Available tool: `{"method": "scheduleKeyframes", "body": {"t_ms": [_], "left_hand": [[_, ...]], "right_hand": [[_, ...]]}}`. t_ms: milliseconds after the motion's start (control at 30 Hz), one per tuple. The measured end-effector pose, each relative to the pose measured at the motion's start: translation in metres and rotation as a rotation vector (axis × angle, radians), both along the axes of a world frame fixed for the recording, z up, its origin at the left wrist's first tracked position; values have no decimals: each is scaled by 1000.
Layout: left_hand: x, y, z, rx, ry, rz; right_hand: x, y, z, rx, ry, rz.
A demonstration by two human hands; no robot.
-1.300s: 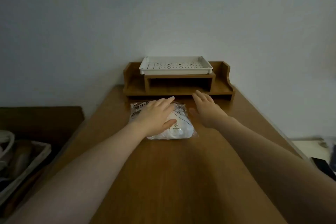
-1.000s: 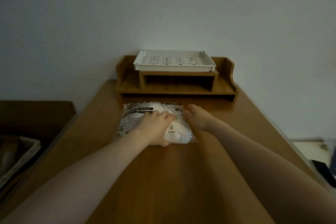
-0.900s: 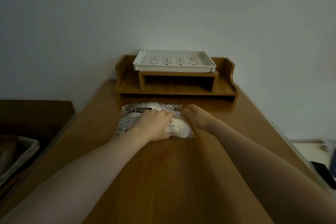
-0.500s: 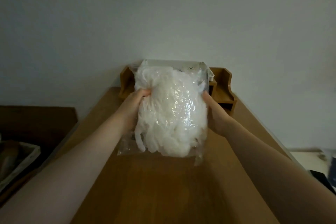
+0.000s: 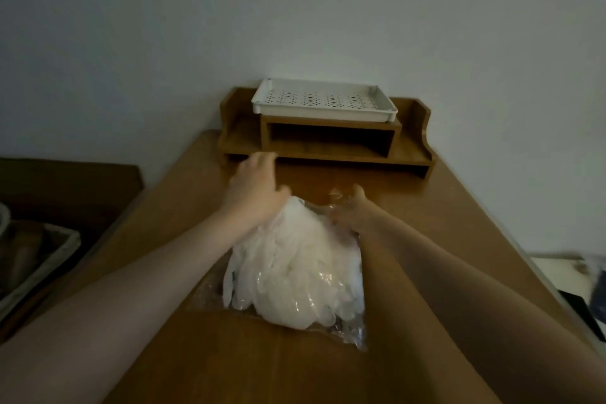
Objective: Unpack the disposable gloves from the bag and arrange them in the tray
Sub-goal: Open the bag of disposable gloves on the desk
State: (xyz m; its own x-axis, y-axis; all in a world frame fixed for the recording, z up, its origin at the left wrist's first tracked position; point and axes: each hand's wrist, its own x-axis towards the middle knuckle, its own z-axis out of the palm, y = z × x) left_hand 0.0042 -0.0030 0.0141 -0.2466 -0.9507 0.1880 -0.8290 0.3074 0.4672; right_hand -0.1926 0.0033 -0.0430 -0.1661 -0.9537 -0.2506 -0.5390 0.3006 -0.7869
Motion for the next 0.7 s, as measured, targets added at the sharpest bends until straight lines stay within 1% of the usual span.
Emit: {"method": "scheduleKeyframes", "body": {"t_ms": [33, 67, 100, 133, 167, 200, 233, 300, 367, 433, 500, 567, 600, 633, 700], "left_hand": [[-13, 6, 6, -48, 3, -106], [-26, 10, 6, -51, -18, -192], [-40, 16, 2, -39, -80, -252], [-50, 19, -5, -13, -152, -288], [-58, 20, -15, 22, -216, -302], [-61, 20, -23, 70, -260, -287], [-62, 18, -31, 111, -287, -262], [-56, 17, -41, 108, -343, -237], [-51, 17, -44, 63, -371, -249], [-47, 19, -44, 42, -406, -273], [-45, 20, -45, 50, -454, -308], [-43, 19, -47, 64, -472, -336], [-42, 18, -48, 67, -471, -343], [-41, 17, -50, 63, -463, -349], [-40, 16, -53, 54, -453, -352]], "right_hand": [[1, -4, 5, -103, 146, 17], [1, -8, 9, -203, 267, 77], [0, -11, 13, -250, 339, 155], [-1, -15, 15, -239, 362, 239], [0, -15, 19, -174, 415, 323], [2, -15, 23, -109, 501, 410], [3, -15, 28, -64, 627, 489], [6, -17, 35, -81, 848, 598], [6, -16, 36, -139, 1011, 687], [4, -13, 34, -155, 1074, 777], [-6, -7, 36, -189, 1007, 832], [-24, -1, 41, -145, 872, 755], [-35, 3, 42, -106, 885, 708], [-45, 6, 43, -71, 983, 687], [-52, 16, 38, 10, 1208, 712]]}}
